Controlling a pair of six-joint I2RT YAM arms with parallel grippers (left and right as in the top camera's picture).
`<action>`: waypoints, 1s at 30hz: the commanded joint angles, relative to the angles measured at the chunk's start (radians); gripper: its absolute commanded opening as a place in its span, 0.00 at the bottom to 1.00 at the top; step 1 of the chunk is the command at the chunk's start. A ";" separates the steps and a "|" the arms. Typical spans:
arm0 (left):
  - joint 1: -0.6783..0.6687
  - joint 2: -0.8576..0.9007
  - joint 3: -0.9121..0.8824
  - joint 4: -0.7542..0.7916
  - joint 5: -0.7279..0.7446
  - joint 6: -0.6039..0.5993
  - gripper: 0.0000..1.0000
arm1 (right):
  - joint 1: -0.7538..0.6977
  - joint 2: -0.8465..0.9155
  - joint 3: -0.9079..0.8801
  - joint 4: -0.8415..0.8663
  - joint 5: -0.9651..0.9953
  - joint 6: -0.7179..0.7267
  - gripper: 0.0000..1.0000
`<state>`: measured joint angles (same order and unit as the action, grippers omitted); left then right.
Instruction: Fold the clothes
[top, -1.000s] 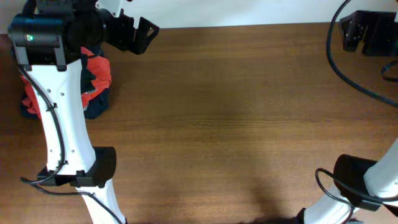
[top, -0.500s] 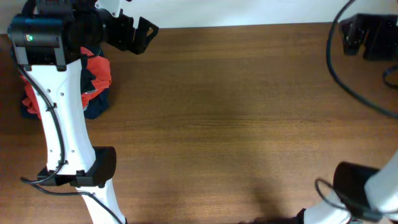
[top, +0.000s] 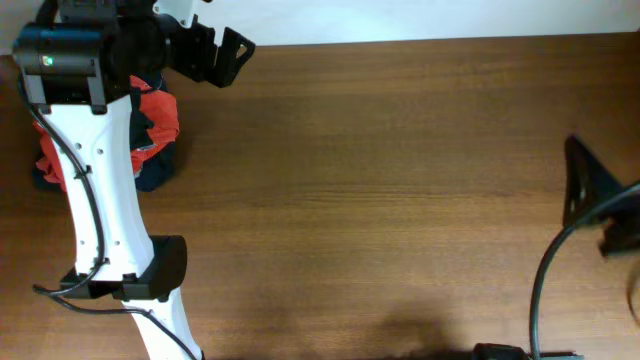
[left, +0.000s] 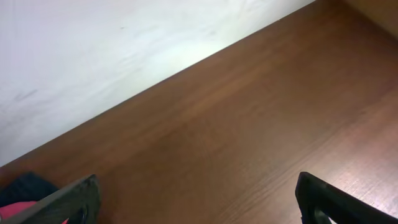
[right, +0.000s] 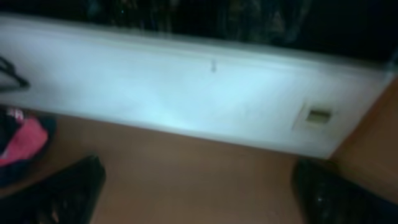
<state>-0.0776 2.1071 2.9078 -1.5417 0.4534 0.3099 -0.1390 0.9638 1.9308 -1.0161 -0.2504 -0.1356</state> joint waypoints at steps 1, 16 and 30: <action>-0.003 -0.011 0.003 0.000 -0.006 -0.010 1.00 | 0.017 -0.193 -0.440 0.285 0.016 -0.006 0.99; -0.003 -0.011 0.003 0.000 -0.006 -0.010 1.00 | 0.088 -0.698 -1.557 1.115 0.076 0.170 0.99; -0.003 -0.011 0.003 0.000 -0.006 -0.010 1.00 | 0.087 -0.950 -1.898 1.082 0.088 0.087 0.99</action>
<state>-0.0776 2.1071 2.9078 -1.5436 0.4515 0.3096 -0.0608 0.0383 0.0643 0.0849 -0.1799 -0.0311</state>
